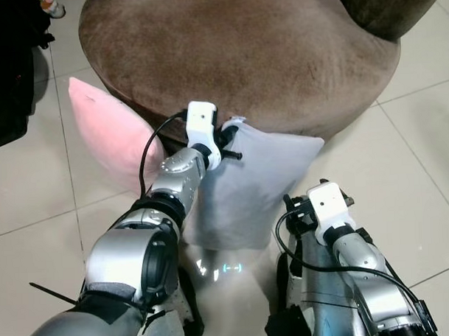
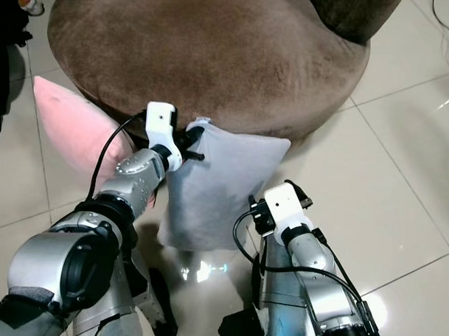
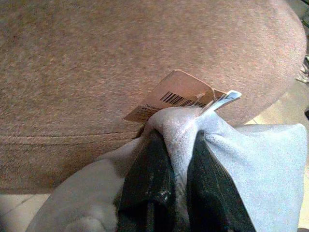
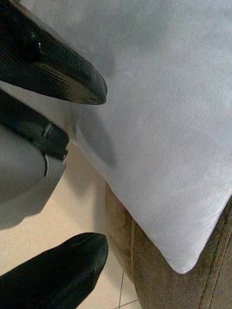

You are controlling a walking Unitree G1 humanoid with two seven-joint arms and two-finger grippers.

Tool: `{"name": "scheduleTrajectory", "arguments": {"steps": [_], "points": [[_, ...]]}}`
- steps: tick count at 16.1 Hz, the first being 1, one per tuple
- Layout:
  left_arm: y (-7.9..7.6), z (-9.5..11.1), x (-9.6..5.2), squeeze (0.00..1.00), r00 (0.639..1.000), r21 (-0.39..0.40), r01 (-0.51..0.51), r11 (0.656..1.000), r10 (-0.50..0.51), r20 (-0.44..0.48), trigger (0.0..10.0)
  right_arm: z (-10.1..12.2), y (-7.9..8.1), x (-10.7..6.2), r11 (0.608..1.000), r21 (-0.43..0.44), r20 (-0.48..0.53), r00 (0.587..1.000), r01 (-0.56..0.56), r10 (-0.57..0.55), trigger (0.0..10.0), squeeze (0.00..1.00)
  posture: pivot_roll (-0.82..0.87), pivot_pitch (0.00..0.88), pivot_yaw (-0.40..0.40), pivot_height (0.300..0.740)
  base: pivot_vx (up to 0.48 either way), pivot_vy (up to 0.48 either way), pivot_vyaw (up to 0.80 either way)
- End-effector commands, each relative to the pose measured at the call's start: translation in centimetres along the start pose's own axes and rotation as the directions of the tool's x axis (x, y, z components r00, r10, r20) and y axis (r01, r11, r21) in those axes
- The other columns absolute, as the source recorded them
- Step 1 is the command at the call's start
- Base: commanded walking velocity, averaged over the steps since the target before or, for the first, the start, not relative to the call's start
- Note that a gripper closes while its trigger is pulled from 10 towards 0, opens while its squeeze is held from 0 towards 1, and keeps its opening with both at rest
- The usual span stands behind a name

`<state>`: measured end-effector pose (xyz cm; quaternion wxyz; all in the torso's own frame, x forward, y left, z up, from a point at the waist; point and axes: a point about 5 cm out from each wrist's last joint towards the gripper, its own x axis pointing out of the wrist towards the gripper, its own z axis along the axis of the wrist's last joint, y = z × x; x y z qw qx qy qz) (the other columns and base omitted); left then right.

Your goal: Move the pillow to the sofa from floor

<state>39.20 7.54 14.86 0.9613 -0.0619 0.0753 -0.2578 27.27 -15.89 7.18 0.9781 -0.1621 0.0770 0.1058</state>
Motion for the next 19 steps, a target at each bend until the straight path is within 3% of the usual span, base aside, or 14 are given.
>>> {"name": "scheduleTrajectory", "arguments": {"steps": [1, 19], "points": [[-0.4, 1.2, 0.2, 0.0, 0.998, 0.043, 0.014, 0.999, -0.017, 0.067, 0.0, -1.2, -0.1, -0.5, 0.999, 0.029, -0.042, 0.999, 0.014, -0.012, 10.0, 0.0, -0.14, 0.278, -0.019, 0.494, 0.0, 0.0, 0.0], [-2.3, 1.7, 1.0, 0.0, 0.993, 0.104, 0.078, 0.992, -0.087, 0.076, 0.0, -1.5, -0.1, 0.2, 0.998, 0.04, -0.03, 0.998, 0.051, -0.05, 10.0, 0.0, -0.14, 0.227, -0.005, 0.639, 0.0, 0.0, 0.0]]}}
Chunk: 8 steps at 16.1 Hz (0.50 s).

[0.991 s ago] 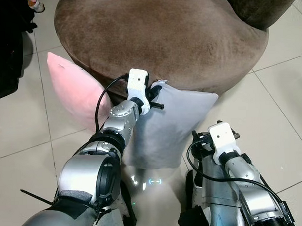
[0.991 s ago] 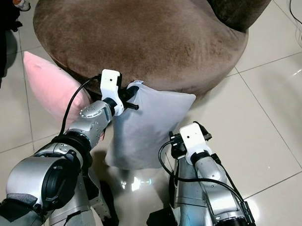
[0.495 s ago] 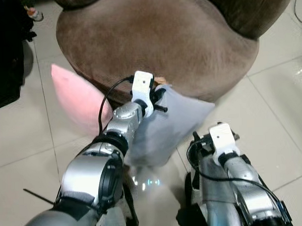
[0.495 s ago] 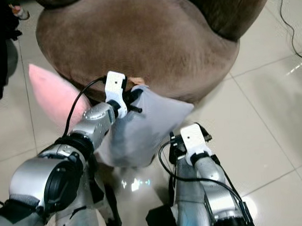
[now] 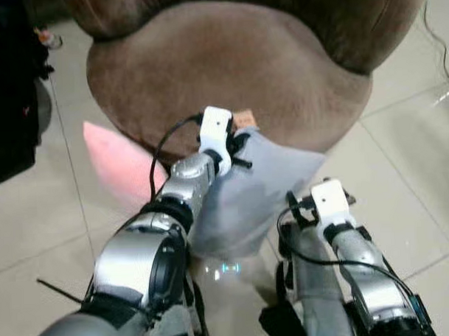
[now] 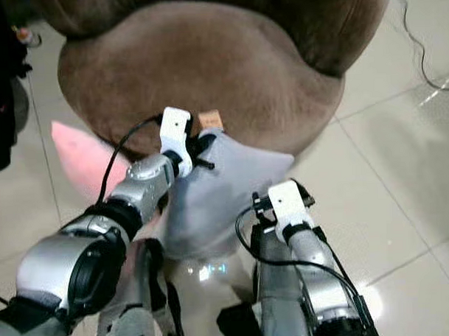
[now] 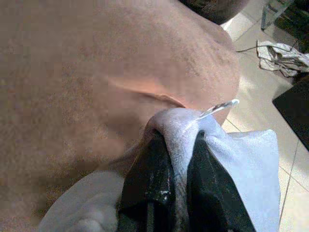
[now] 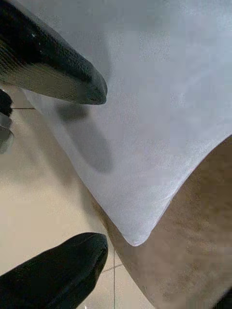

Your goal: Move the pillow to the sofa from floor

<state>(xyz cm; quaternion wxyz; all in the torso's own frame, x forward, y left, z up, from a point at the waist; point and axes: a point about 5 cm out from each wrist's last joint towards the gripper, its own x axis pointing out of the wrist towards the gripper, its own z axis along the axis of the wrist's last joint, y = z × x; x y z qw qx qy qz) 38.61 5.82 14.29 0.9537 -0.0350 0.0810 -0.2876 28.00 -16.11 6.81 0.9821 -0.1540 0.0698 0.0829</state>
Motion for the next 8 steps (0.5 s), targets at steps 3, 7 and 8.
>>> {"name": "scheduleTrajectory", "arguments": {"steps": [3, 7, 8], "points": [[-0.9, 2.5, 0.6, 0.0, 0.994, 0.071, 0.036, 0.997, -0.043, 0.1, 0.0, -1.3, 0.3, -0.6, 1.0, 0.025, -0.038, 0.999, 0.003, -0.002, 10.0, 0.0, -0.14, 0.226, -0.004, 0.664, 0.0, 0.0, 0.0], [-1.7, 2.0, 0.7, 0.0, 0.992, 0.09, 0.085, 0.992, -0.092, 0.084, 0.0, -1.4, 1.0, -0.6, 0.999, 0.035, -0.036, 0.999, -0.013, 0.014, 10.0, 0.0, -0.14, 0.226, -0.006, 0.704, 0.0, 0.0, 0.0], [-1.7, 1.9, 0.7, 0.0, 0.993, 0.088, 0.08, 0.993, -0.088, 0.085, 0.0, -1.3, 1.1, -0.5, 0.999, 0.036, -0.036, 0.999, -0.017, 0.018, 10.0, 0.0, -0.13, 0.225, -0.007, 0.714, 0.0, 0.0, 0.0]]}}
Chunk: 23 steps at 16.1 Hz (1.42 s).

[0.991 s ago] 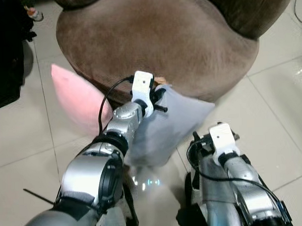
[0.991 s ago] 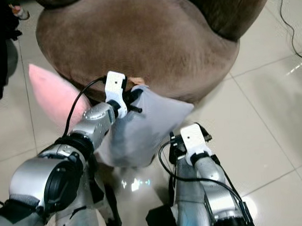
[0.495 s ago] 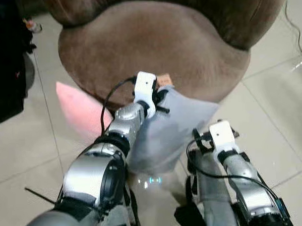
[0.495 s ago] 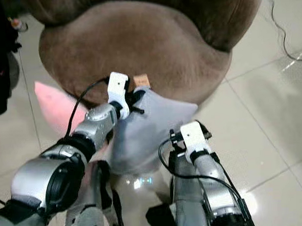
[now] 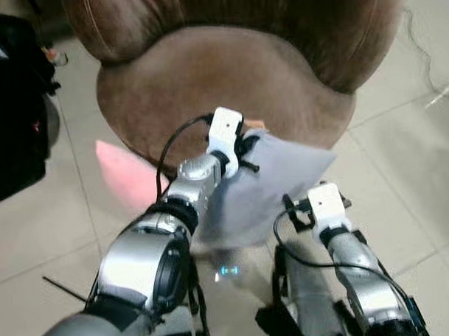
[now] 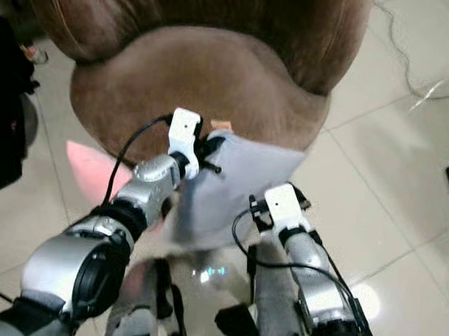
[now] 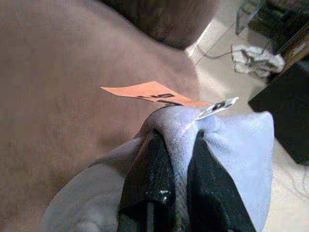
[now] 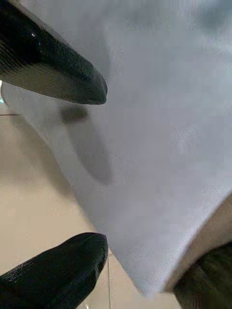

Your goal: Move the pillow to the sofa from floor

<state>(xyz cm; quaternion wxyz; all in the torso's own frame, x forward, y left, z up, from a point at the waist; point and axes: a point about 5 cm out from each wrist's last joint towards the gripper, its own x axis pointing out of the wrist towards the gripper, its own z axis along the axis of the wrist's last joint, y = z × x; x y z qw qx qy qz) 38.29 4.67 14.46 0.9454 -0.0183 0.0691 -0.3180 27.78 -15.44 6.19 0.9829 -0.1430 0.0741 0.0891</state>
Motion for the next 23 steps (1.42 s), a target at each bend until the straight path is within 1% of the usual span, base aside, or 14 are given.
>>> {"name": "scheduleTrajectory", "arguments": {"steps": [1, 3, 6, 8, 13, 15, 18, 20, 21, 23], "points": [[-0.4, 1.8, 0.4, 0.0, 0.997, 0.046, 0.021, 0.999, -0.025, 0.076, 0.0, -0.9, 0.3, -0.4, 1.0, 0.015, -0.03, 1.0, -0.003, 0.003, 10.0, 0.0, -0.13, 0.224, -0.008, 0.724, 0.0, 0.0, 0.0], [-0.4, 1.7, 0.4, 0.0, 0.997, 0.047, 0.022, 0.999, -0.026, 0.073, 0.0, -0.9, 0.3, -0.3, 1.0, 0.016, -0.029, 1.0, -0.004, 0.005, 10.0, 0.0, -0.13, 0.223, -0.009, 0.74, 0.0, 0.0, 0.0], [0.1, 1.1, 0.1, 0.0, 0.998, 0.041, -0.012, 0.999, 0.009, 0.063, 0.0, -0.8, 0.7, 0.1, 1.0, 0.02, -0.02, 1.0, -0.01, 0.011, 10.0, 0.0, -0.12, 0.208, -0.009, 0.74, 0.0, 0.0, 0.0], [0.4, 0.9, -0.1, 0.0, 0.998, 0.047, -0.016, 0.999, 0.013, 0.058, 0.0, -0.7, 0.8, 0.3, 1.0, 0.022, -0.017, 1.0, -0.018, 0.018, 10.0, 0.0, -0.11, 0.2, -0.014, 0.74, 0.0, 0.0, 0.0], [0.8, 0.9, -0.3, 0.0, 0.997, 0.048, -0.04, 0.998, 0.037, 0.064, 0.0, -0.7, 0.9, 0.8, 0.999, 0.007, -0.015, 0.999, -0.045, 0.045, 10.0, 0.0, -0.08, 0.19, -0.031, 0.74, 0.0, 0.0, 0.0], [1.2, 0.9, -0.4, 0.0, 0.996, 0.084, -0.071, 0.994, 0.067, 0.055, 0.0, -0.7, 0.9, 1.0, 0.999, 0.011, -0.014, 0.999, -0.046, 0.046, 10.0, 0.0, -0.08, 0.188, -0.033, 0.74, 0.0, 0.0, 0.0], [1.4, 0.9, -0.6, 0.0, 0.995, 0.096, -0.09, 0.991, 0.084, 0.056, 0.0, -0.3, 0.8, 1.0, 1.0, 0.01, 0.014, 1.0, -0.027, 0.027, 10.0, 0.0, -0.07, 0.19, -0.033, 0.74, 0.0, 0.0, 0.0], [1.5, 0.8, -0.6, 0.0, 0.995, 0.099, -0.093, 0.991, 0.088, 0.055, 0.0, 0.8, 0.1, 1.3, 1.0, 0.005, 0.071, 0.997, 0.017, -0.017, 10.0, 0.0, -0.07, 0.194, -0.034, 0.74, 0.0, 0.0, 0.0], [1.5, 0.8, -0.6, 0.0, 0.994, 0.1, -0.095, 0.99, 0.09, 0.056, 0.0, 2.0, -0.7, 1.6, 0.999, -0.004, 0.126, 0.991, 0.044, -0.043, 10.0, 0.0, -0.07, 0.194, -0.035, 0.74, 0.0, 0.0, 0.0], [1.6, 0.9, -0.6, 0.0, 0.993, 0.099, -0.104, 0.99, 0.099, 0.059, 0.0, 2.8, -1.3, 1.8, 0.998, -0.013, 0.158, 0.986, 0.063, -0.061, 10.0, 0.0, -0.08, 0.194, -0.036, 0.74, 0.0, 0.0, 0.0]]}}
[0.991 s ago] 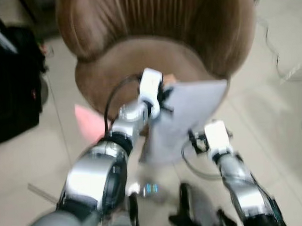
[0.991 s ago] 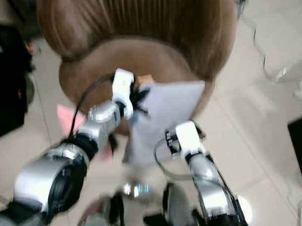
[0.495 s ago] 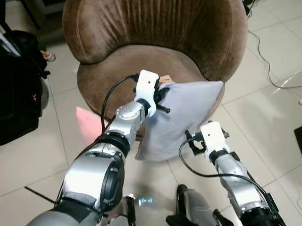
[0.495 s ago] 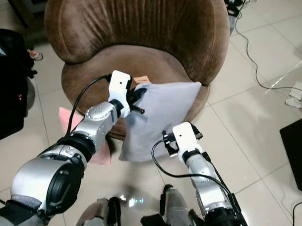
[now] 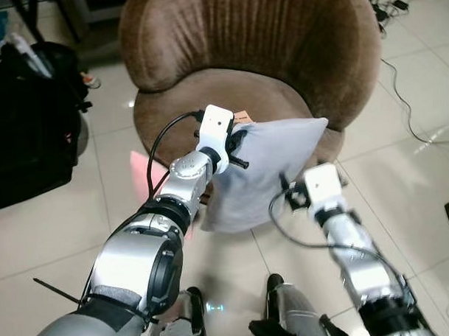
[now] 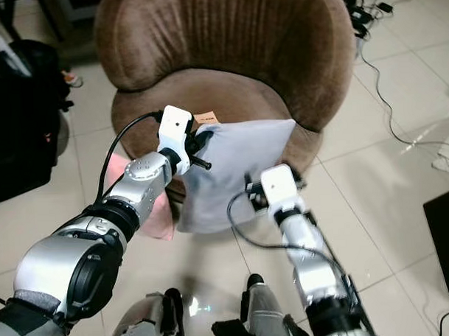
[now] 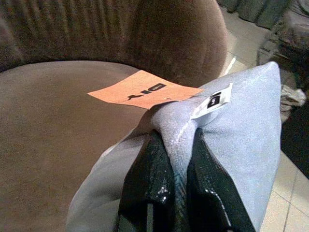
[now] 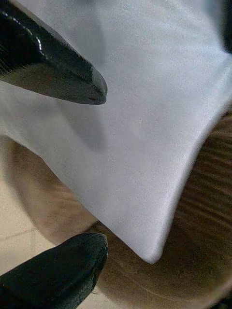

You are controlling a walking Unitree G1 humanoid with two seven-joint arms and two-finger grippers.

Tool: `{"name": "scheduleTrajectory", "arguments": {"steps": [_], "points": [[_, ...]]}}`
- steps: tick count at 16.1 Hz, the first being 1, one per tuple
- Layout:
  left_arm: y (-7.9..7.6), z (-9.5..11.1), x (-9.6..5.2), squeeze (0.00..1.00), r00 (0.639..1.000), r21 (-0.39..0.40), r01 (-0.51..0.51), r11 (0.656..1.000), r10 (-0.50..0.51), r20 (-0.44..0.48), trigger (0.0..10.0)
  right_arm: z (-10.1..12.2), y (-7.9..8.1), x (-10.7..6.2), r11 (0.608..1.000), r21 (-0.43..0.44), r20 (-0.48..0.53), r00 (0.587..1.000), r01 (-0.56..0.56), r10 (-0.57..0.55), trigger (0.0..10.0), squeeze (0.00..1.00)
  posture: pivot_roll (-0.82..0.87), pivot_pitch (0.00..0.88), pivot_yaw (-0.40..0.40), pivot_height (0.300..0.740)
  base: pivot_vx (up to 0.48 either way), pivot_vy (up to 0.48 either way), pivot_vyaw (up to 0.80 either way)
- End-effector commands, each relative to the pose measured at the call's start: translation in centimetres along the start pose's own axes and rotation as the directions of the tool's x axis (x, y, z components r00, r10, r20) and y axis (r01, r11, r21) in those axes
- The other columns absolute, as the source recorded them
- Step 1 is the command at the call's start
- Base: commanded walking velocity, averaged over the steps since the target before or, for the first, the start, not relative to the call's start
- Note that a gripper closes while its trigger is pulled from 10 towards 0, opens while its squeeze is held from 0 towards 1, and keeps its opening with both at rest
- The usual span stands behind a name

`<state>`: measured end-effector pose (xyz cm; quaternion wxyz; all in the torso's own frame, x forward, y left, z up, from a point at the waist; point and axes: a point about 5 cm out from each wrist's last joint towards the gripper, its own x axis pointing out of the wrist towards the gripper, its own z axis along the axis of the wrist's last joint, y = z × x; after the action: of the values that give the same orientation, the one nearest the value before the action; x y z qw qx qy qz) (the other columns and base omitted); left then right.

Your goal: Move the pillow to the sofa from floor

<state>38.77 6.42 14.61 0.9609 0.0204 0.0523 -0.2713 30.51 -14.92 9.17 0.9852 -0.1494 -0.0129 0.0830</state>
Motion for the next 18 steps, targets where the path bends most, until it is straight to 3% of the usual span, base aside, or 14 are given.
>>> {"name": "scheduleTrajectory", "arguments": {"steps": [1, 4, 16, 18], "points": [[0.0, 0.8, 0.1, 0.0, 0.999, 0.032, -0.007, 0.999, 0.005, 0.044, 0.0, -0.3, -0.7, -0.4, 1.0, 0.006, -0.005, 1.0, 0.03, -0.03, 10.0, 0.0, -0.08, 0.194, -0.036, 0.74, 0.0, 0.0, 0.0], [-0.2, 1.4, 0.3, 0.0, 0.999, 0.098, -0.005, 0.995, 0.0, 0.052, 0.0, -0.4, -0.7, -0.4, 0.999, 0.004, 0.004, 0.999, 0.043, -0.043, 10.0, 0.0, -0.07, 0.19, -0.034, 0.74, 0.0, 0.0, 0.0], [-0.5, 2.6, 0.6, 0.0, 0.997, 0.217, -0.011, 0.976, -0.006, 0.08, 0.0, -1.4, 0.3, -0.8, 0.999, 0.014, -0.03, 0.999, 0.032, -0.032, 10.0, 0.0, -0.08, 0.153, -0.018, 0.74, 0.0, 0.0, 0.0], [-0.4, 2.9, 0.6, 0.0, 0.996, 0.255, -0.026, 0.967, 0.002, 0.093, 0.0, 0.6, -1.3, -0.5, 0.994, 0.017, 0.084, 0.991, 0.104, -0.105, 10.0, 0.0, -0.08, 0.151, -0.014, 0.74, 0.0, 0.0, 0.0]]}}
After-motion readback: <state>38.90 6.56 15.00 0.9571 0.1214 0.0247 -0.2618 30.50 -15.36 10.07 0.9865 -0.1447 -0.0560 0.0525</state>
